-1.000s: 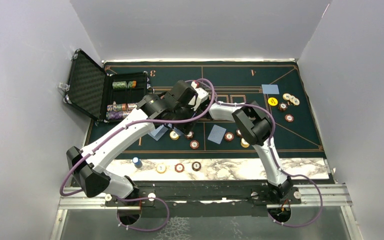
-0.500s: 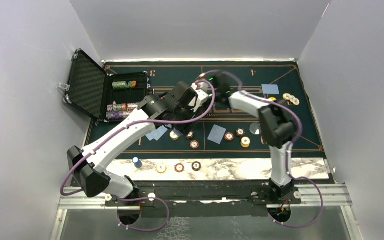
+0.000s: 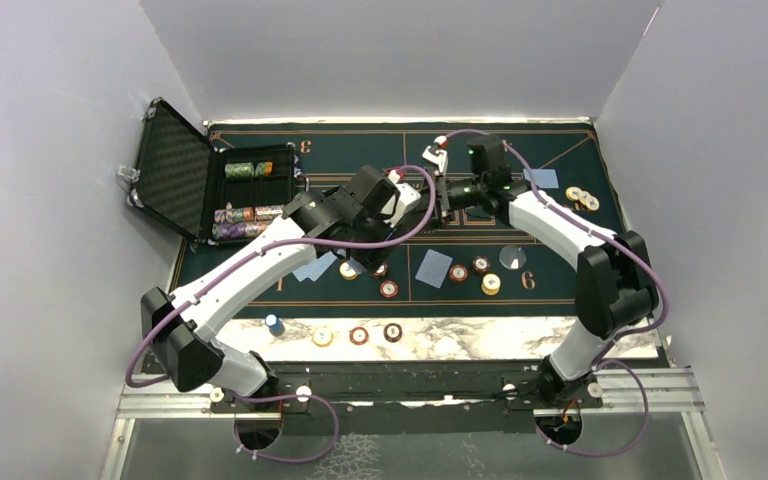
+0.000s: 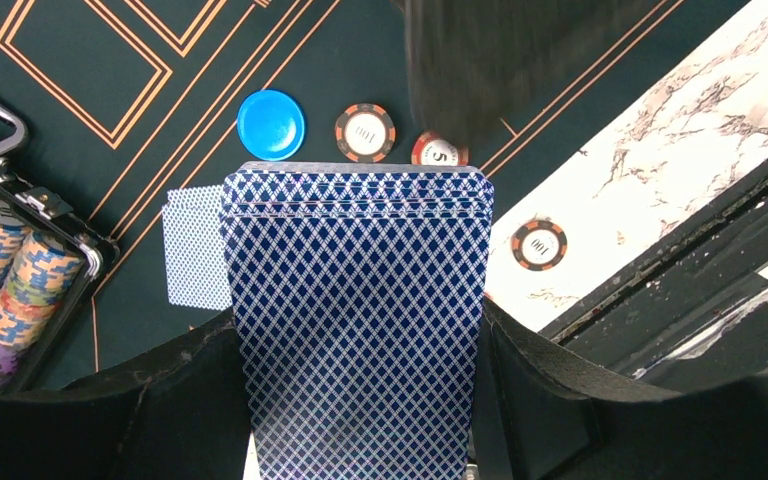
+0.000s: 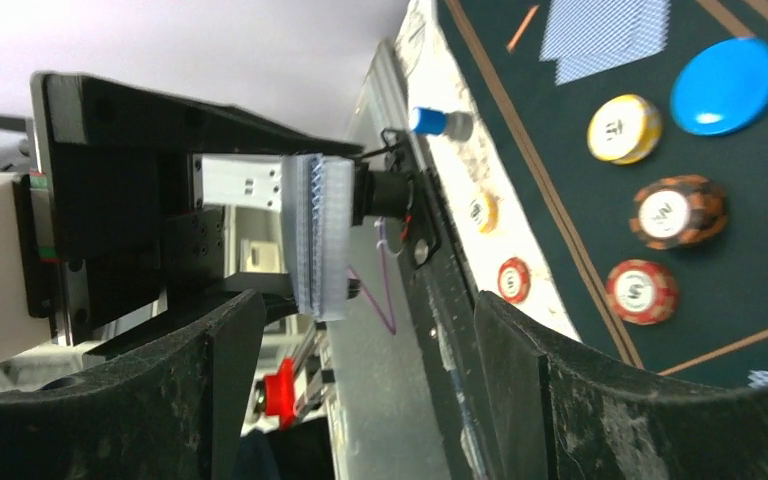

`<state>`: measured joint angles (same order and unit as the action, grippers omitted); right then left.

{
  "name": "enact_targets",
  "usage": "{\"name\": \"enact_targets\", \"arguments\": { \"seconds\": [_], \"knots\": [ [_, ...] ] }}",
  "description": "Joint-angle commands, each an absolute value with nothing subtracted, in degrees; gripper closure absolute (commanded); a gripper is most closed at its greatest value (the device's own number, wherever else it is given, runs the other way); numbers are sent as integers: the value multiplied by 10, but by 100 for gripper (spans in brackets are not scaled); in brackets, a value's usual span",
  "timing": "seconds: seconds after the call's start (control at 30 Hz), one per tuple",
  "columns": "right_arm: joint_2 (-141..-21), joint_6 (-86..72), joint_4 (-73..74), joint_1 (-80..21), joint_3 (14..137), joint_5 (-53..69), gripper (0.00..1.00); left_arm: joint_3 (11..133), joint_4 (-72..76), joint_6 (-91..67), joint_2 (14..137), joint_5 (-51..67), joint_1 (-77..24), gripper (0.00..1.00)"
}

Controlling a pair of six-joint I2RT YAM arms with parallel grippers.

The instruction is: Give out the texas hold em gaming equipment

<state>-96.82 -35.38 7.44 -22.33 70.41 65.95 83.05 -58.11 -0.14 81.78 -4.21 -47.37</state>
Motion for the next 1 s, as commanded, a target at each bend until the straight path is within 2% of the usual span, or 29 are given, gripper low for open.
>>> {"name": "enact_targets", "arguments": {
  "seconds": [0.0,0.2,0.57,0.67,0.97],
  "knots": [
    [-960,-394,13,-261,682,702,21,831,-557,12,824,-30,-475,100],
    [-958,-425,-27,-283,650,708,21,834,-552,13,829,-24,-475,100],
    [-1000,-368,60,-318,695,640,21,827,-548,8,823,-15,-476,100],
    [-1009,-336,122,-318,718,606,24,826,-546,8,822,-14,-475,100],
    [-988,-325,141,-284,706,576,38,823,-545,6,822,-12,-475,100]
  ]
}}
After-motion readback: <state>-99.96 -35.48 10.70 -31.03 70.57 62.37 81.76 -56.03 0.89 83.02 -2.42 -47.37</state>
